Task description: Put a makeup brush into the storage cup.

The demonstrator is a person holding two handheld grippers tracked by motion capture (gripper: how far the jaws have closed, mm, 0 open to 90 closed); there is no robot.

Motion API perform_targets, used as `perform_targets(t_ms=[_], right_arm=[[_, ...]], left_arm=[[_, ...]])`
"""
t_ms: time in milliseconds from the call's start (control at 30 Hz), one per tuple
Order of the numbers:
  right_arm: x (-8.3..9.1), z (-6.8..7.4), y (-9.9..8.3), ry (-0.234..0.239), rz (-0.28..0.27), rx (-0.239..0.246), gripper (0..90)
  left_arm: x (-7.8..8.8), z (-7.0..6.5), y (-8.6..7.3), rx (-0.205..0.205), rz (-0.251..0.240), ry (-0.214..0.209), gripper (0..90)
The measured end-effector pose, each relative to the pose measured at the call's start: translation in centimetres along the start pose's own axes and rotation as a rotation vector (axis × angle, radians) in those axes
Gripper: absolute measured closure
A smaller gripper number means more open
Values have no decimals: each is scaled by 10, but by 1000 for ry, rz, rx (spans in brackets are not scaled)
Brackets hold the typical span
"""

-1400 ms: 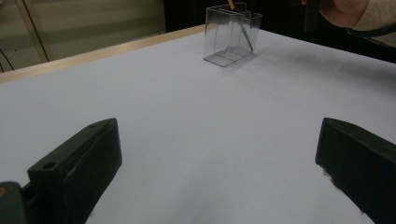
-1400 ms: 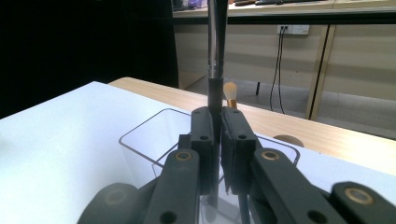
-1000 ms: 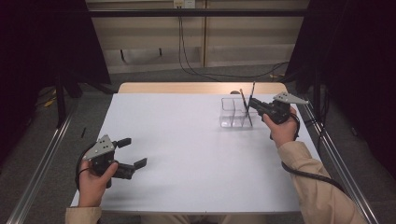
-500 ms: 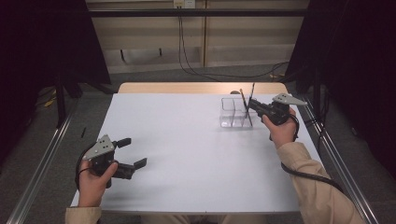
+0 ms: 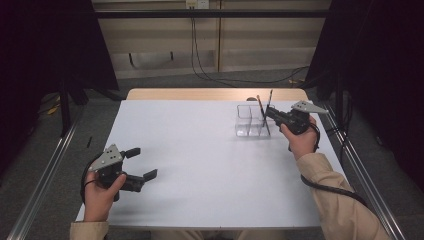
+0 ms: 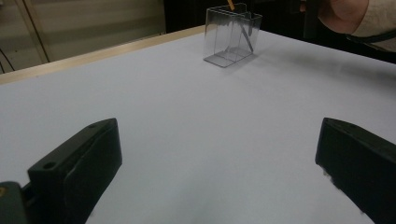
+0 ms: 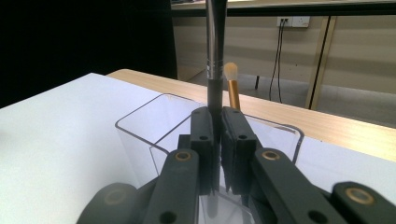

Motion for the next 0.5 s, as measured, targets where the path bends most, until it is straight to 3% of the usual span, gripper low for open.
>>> perform_targets(t_ms=[367, 433, 500], right_arm=[[0, 1, -2, 3, 2, -2, 839], [0, 2, -1, 9, -2, -7, 791], [-1, 2, 0, 6, -10, 0, 683]], left_arm=[[0, 0, 0, -7, 0, -4, 4], [0, 0, 0, -6, 1, -6, 4], [1, 0, 0, -6, 0, -5, 5]])
Point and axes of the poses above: each handheld gripper's, and its own axes: x roughly backward along the jaws, y roughly out of its top, z roughly to its left, the point moved 10 cm from there along -x, roughly forward along the jaws
